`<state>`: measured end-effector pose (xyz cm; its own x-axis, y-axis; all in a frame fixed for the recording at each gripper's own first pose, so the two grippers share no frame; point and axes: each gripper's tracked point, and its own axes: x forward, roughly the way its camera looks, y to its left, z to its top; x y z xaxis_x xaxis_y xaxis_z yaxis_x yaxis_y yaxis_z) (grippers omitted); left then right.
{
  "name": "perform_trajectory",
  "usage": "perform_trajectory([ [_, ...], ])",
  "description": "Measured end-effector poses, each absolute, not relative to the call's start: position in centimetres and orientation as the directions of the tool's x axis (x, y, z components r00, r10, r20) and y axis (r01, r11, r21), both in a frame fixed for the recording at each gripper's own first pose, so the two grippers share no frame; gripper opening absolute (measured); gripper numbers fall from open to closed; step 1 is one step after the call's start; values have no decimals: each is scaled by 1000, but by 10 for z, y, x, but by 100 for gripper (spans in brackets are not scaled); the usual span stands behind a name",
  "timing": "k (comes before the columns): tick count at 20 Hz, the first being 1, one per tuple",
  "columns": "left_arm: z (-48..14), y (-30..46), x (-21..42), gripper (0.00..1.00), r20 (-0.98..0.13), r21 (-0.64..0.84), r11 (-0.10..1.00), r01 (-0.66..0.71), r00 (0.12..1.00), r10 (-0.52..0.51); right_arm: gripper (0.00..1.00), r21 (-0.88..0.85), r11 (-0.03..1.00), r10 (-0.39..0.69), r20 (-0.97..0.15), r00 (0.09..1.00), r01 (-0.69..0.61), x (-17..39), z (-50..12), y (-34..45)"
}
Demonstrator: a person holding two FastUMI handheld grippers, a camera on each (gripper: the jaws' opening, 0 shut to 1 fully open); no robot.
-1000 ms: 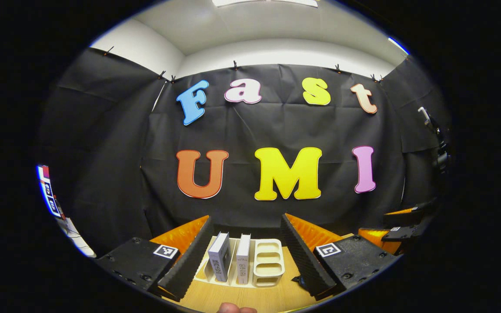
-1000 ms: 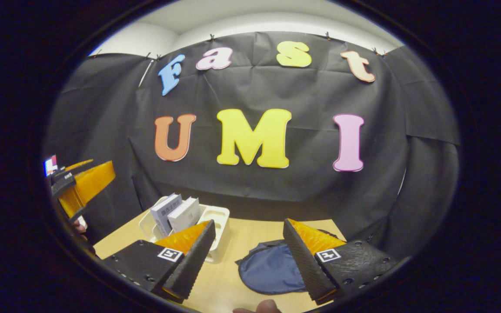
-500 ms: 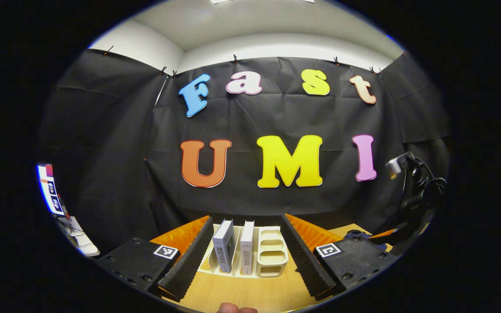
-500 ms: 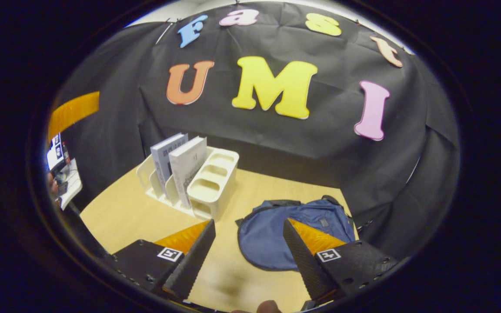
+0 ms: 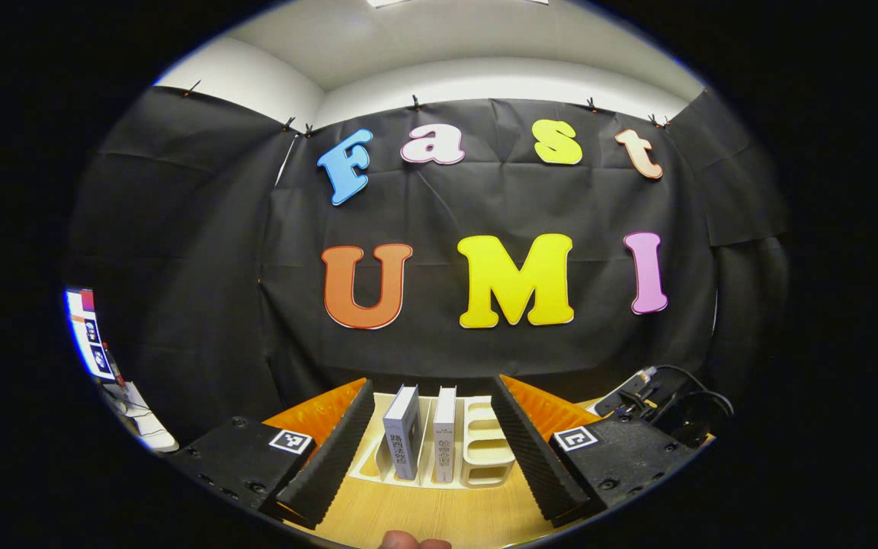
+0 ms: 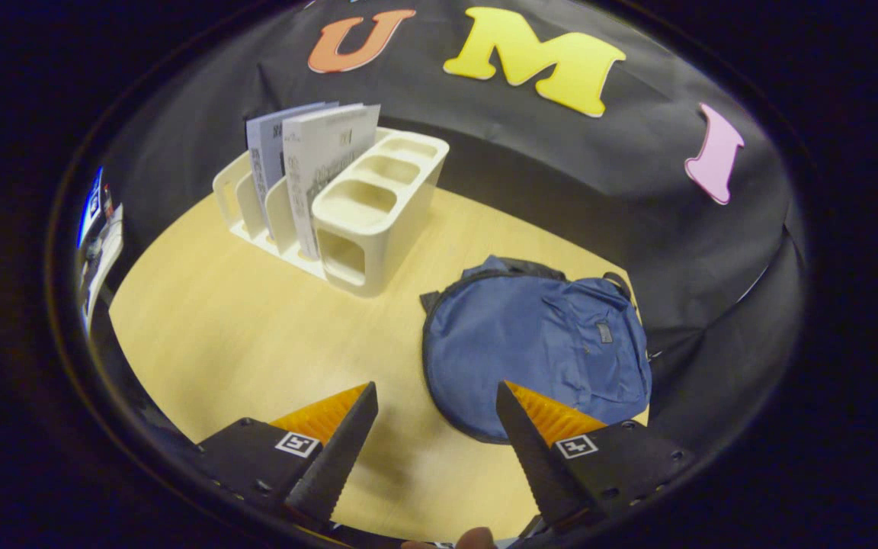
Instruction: Open the schoolbag, grab two books from the bookshelf and put them into the schoolbag.
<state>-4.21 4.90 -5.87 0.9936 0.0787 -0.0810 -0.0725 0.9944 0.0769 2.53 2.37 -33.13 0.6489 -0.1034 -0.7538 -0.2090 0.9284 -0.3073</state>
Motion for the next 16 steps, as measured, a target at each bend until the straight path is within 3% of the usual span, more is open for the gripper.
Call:
perform_trajectory([
  [8,-69,70,-42,99,-120,73,991,-117,985,125,96,-405,904,-275,-799,535,-141,65,-406,3],
  [12,-73,74,-43,99,-131,94,990,-107,984,119,99,-478,868,-343,-772,535,-135,73,-417,-1],
  [16,-75,72,-45,99,-138,111,990,-82,986,97,93,-553,827,-417,-721,553,-98,91,-417,-9],
])
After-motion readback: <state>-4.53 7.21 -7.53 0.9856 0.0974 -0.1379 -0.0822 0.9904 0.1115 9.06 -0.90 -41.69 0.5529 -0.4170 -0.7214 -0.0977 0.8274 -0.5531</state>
